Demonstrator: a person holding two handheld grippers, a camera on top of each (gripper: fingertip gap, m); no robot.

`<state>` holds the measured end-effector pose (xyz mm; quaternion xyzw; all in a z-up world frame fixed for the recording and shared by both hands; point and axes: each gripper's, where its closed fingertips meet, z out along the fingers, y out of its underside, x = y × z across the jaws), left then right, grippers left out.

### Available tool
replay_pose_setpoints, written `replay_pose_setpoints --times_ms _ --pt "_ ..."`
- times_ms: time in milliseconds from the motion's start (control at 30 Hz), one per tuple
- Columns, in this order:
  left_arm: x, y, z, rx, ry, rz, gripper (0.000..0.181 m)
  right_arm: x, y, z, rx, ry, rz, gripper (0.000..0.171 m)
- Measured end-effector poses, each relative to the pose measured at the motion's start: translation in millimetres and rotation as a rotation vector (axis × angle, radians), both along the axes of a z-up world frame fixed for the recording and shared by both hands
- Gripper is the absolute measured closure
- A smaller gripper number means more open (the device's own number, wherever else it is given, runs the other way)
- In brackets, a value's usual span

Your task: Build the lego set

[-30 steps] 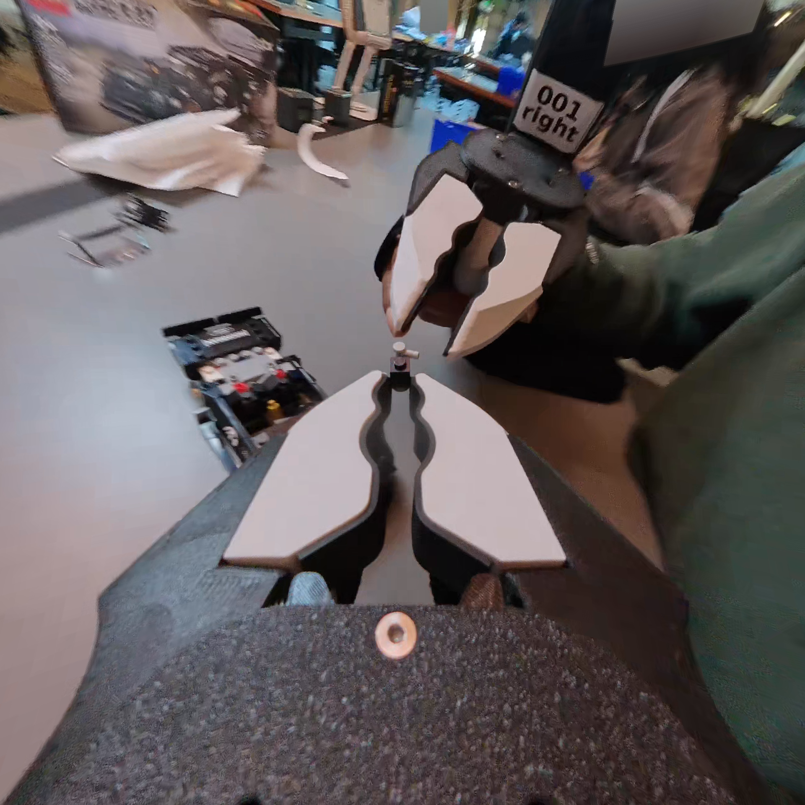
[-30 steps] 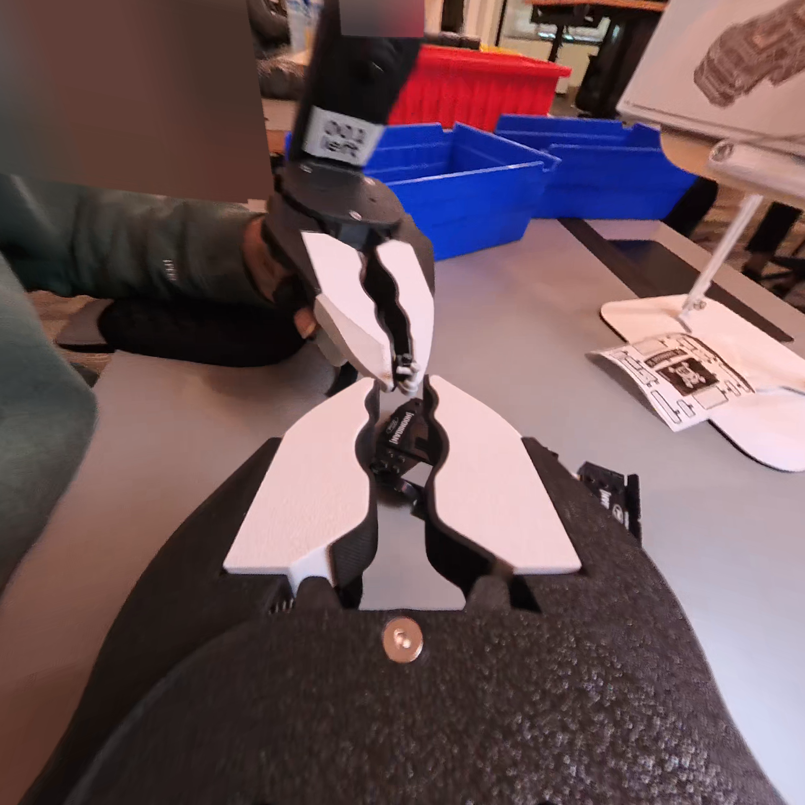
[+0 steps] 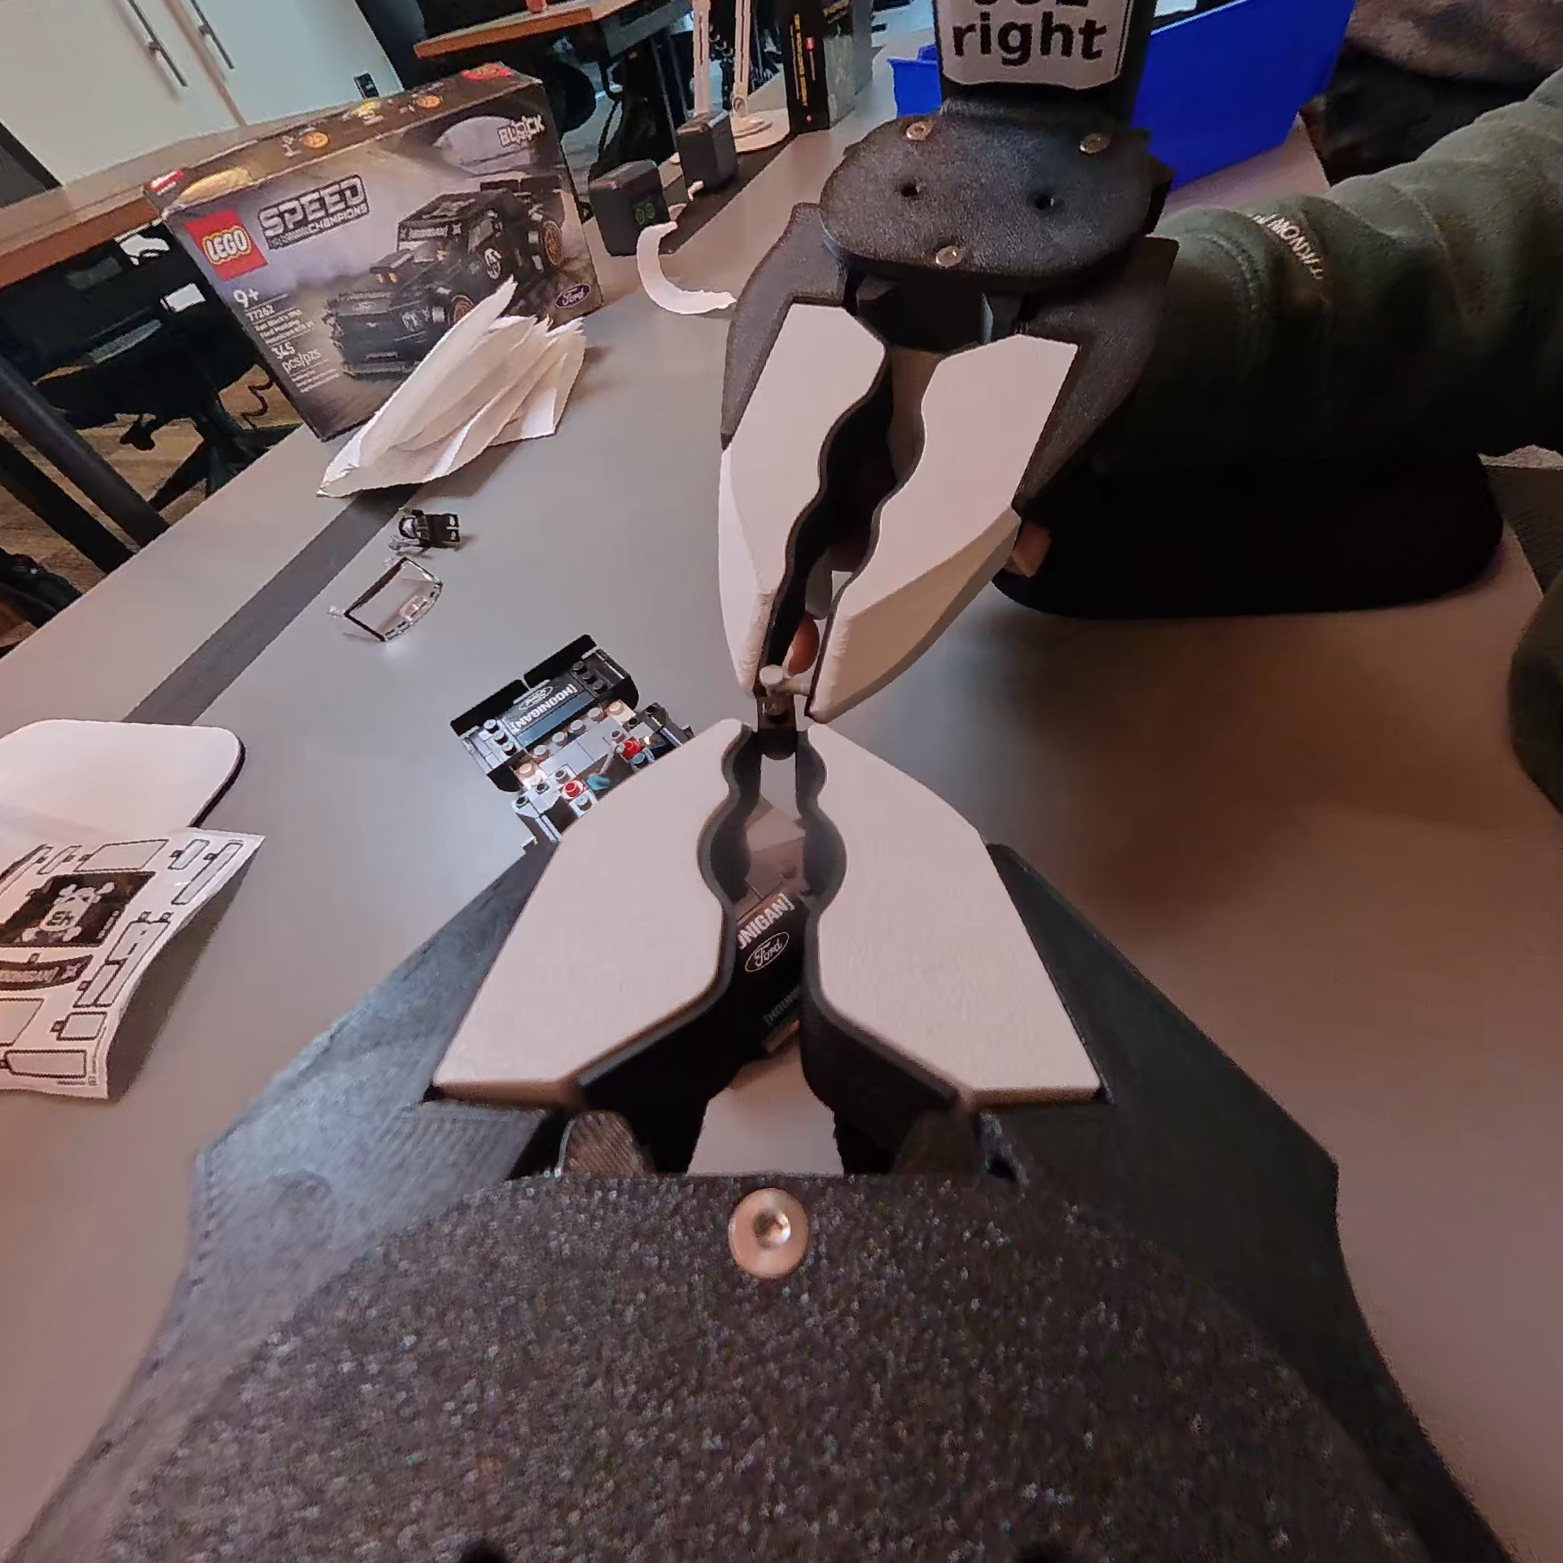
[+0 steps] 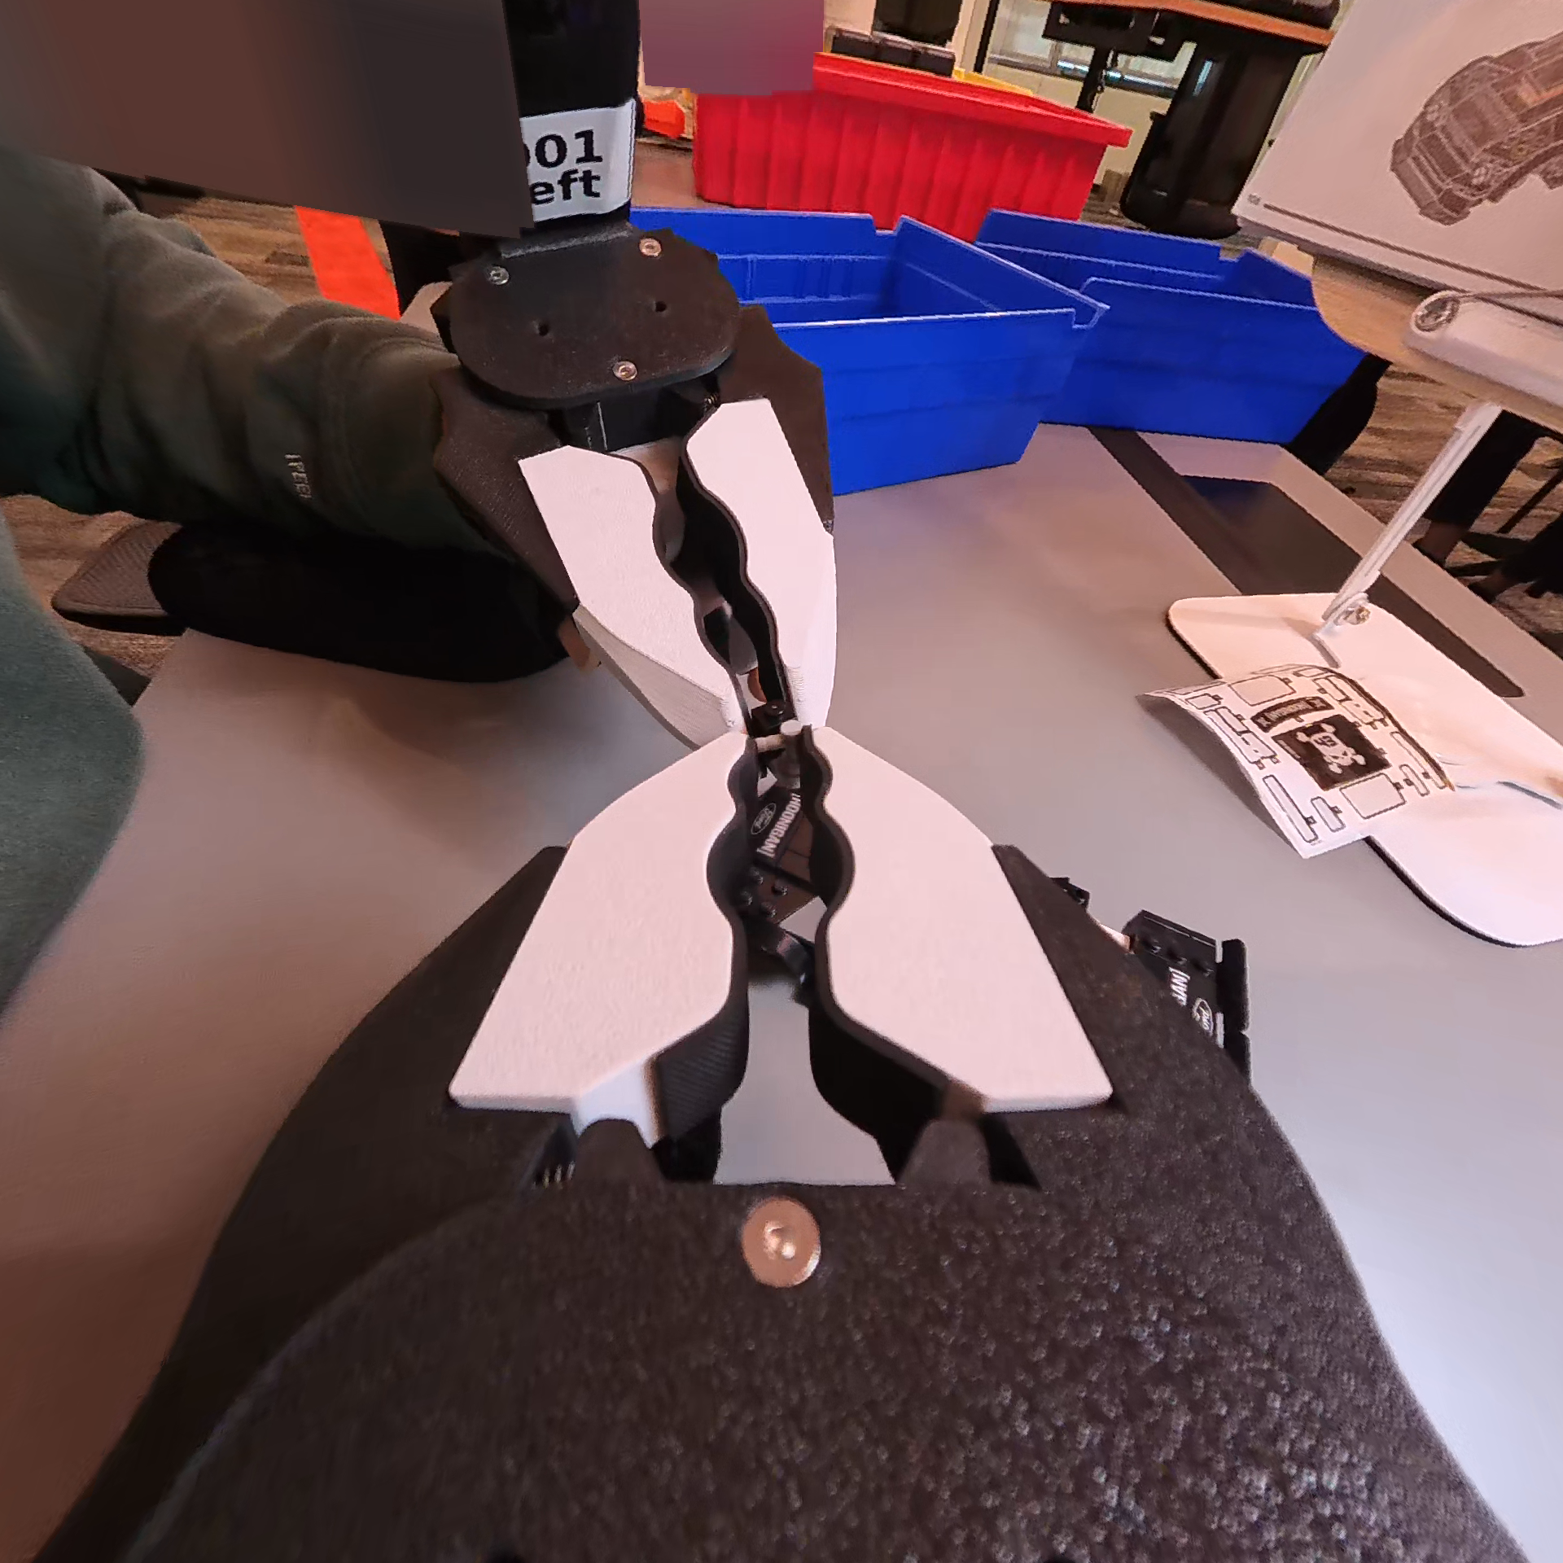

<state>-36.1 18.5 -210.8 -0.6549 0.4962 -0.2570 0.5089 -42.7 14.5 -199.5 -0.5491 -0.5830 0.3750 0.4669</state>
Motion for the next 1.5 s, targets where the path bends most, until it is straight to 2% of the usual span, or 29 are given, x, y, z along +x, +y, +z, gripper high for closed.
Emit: replay_pose_setpoints --times_ms 467,1267,1367,1500 --pt "0.4 -8.3 -5.6 0.089 0.1 -0.058 0.172 1.2 -9.9 -6.0 0.025 -0.03 0.067 0.162" --pt "-1.1 -18.3 -10.9 0.069 0.127 -0.126 0.172 -0.6 -19.6 -10.3 0.009 -0.05 0.116 0.161" --pt "-1.0 -18.4 -8.8 0.042 0.109 -0.136 0.172 0.6 -17.8 -4.5 -0.04 -0.03 0.113 0.152" --pt "-4.6 -10.4 -12.8 0.012 0.149 -0.191 0.172 3.8 -9.6 0.9 -0.036 -0.028 0.109 0.15"
